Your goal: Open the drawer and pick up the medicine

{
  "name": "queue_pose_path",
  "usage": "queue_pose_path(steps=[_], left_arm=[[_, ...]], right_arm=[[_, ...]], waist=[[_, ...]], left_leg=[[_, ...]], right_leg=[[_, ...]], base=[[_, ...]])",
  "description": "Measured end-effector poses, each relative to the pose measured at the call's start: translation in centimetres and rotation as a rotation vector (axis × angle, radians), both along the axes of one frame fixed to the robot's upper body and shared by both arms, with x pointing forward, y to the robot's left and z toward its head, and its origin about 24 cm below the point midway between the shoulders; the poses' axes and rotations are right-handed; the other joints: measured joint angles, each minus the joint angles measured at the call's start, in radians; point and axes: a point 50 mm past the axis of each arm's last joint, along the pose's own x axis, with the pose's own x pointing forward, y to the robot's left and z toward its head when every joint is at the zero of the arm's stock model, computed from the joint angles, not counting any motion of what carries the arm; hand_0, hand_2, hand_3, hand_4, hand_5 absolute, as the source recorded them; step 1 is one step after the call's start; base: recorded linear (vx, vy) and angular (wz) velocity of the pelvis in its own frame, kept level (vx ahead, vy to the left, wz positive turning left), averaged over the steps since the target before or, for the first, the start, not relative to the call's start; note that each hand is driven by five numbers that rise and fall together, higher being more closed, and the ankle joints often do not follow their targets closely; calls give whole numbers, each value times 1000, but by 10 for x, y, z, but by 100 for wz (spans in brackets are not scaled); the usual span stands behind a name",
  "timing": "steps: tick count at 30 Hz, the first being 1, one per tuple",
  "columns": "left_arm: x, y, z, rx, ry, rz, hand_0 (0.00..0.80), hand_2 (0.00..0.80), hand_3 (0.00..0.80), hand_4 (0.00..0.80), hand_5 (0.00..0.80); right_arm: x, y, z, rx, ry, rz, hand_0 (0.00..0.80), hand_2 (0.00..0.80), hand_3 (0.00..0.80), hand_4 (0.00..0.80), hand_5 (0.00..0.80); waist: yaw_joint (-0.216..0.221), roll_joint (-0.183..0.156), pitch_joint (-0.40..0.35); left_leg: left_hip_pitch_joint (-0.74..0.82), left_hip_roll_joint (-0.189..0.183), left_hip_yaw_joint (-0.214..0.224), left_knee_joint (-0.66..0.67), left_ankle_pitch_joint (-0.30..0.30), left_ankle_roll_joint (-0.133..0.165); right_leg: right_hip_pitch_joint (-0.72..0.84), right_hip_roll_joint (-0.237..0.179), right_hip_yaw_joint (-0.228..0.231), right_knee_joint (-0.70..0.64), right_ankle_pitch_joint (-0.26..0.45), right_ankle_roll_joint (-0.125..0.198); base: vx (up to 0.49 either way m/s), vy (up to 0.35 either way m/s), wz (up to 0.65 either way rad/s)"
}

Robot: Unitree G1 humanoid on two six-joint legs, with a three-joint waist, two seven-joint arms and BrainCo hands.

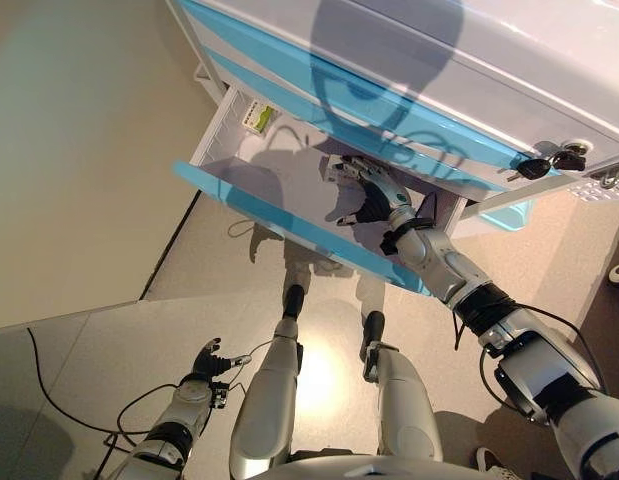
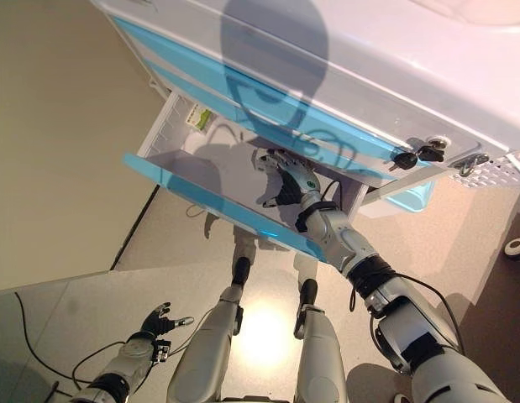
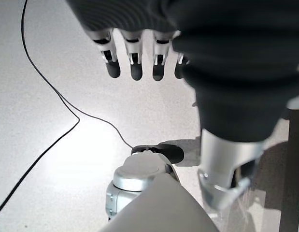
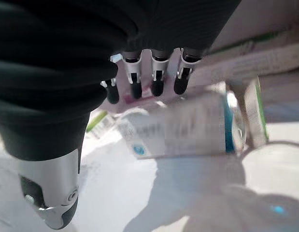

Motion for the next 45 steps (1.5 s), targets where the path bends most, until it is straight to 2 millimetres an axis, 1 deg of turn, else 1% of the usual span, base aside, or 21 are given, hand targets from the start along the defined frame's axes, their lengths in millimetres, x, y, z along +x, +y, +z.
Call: queue_pose_path(steps=[5,9,14,21,23,30,36,45], left_arm=[[2,-4,1,12,-13,-22,0,0,0,0,0],[8,-14,2,0,-37,-34,0,0,0,0,0],[16,-23,5,3,-61,-62,0,0,0,0,0],[21,-25,8,2,-78,-58,0,0,0,0,0],[21,-25,7,5,-78,-58,0,0,0,0,0],[24,-26,10,-8,-105,-46,0,0,0,0,0],[26,-27,12,-7,-121,-41,0,0,0,0,0],[27,-29,13,5,-129,-48,0,0,0,0,0]], right_arm=[[-3,1,0,-107,-114,-8,0,0,0,0,0],[-4,1,0,-201,-212,-33,0,0,0,0,0],[-3,4,-12,-255,-221,-63,0,0,0,0,0],[-4,7,-13,-261,-252,-81,0,0,0,0,0],[-3,8,-15,-254,-259,-92,0,0,0,0,0],[4,11,-8,-221,-290,-130,0,0,0,0,0],[6,4,-4,-108,-302,-191,0,0,0,0,0],[6,0,1,-32,-330,-216,0,0,0,0,0]], waist=[[1,4,2],[3,26,6],[2,30,6],[0,30,5],[-2,30,5],[0,31,5],[0,33,4],[1,39,5]], left_leg=[[-5,0,-2,-7,4,-1],[-17,-2,-11,-9,8,-2],[-19,-2,-16,-10,10,-3],[-25,-2,-21,-24,21,-7],[-29,-1,-21,-23,22,-7],[-34,0,-22,-25,28,-9],[-44,-2,-22,-37,38,-9],[-50,-2,-23,-37,39,-10]], right_leg=[[-7,0,0,0,0,0],[-15,0,-3,-1,0,0],[-16,1,-5,-1,-2,-1],[-30,0,-6,7,-3,-2],[-36,0,-6,11,-4,-3],[-48,0,-6,25,-5,-6],[-64,-3,-6,27,-5,-6],[-71,-3,-6,26,-5,-5]], base=[[0,0,0],[3,-1,6],[0,1,1],[0,0,0],[0,0,0],[0,0,0],[0,0,0],[0,0,0]])
